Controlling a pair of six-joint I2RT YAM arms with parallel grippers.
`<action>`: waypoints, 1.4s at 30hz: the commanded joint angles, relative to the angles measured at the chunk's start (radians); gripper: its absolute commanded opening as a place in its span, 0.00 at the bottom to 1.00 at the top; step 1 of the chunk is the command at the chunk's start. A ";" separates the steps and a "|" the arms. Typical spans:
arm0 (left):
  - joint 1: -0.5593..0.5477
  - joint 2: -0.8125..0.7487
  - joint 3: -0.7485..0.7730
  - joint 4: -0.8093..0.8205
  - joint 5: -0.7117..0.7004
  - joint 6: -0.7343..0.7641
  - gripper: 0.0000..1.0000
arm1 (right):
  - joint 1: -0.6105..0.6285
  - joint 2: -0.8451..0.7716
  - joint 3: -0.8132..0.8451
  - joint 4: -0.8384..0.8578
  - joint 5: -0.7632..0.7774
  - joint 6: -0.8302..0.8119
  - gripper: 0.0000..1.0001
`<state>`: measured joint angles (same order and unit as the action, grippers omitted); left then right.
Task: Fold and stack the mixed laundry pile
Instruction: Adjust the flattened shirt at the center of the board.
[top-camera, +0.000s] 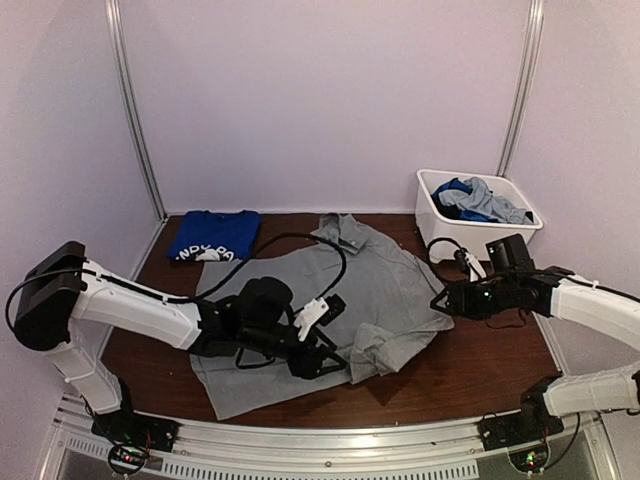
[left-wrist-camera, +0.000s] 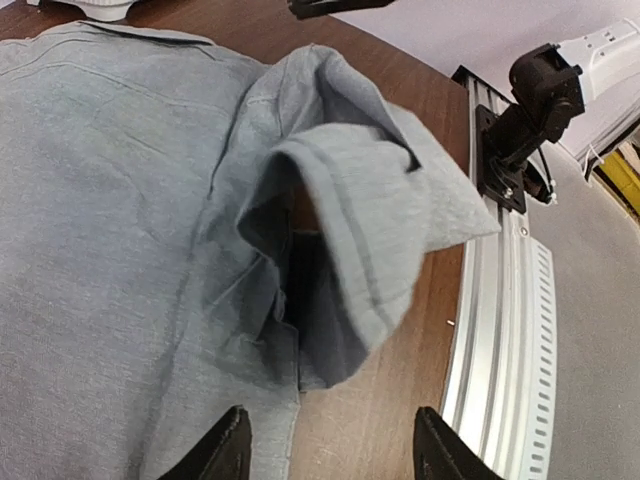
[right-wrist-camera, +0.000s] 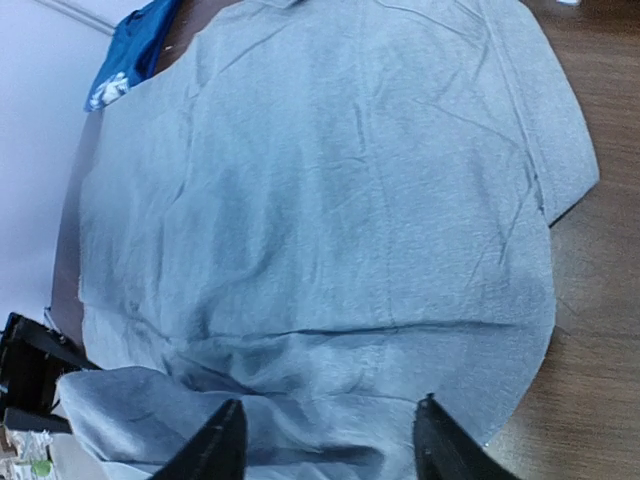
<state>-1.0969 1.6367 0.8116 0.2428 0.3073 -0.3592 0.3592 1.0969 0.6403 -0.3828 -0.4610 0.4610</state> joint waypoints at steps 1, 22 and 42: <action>-0.046 -0.014 -0.045 0.109 -0.044 0.069 0.57 | -0.001 -0.182 -0.071 -0.004 -0.134 0.002 0.63; -0.275 0.285 0.146 0.101 -0.397 0.595 0.53 | 0.059 -0.079 -0.127 0.071 -0.117 0.045 0.56; -0.386 0.265 0.333 -0.229 -0.328 0.717 0.00 | 0.056 0.392 0.016 0.350 -0.095 -0.005 0.46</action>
<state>-1.4120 1.9953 1.0775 0.1333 -0.1059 0.3473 0.4103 1.4162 0.6273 -0.1196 -0.5789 0.4744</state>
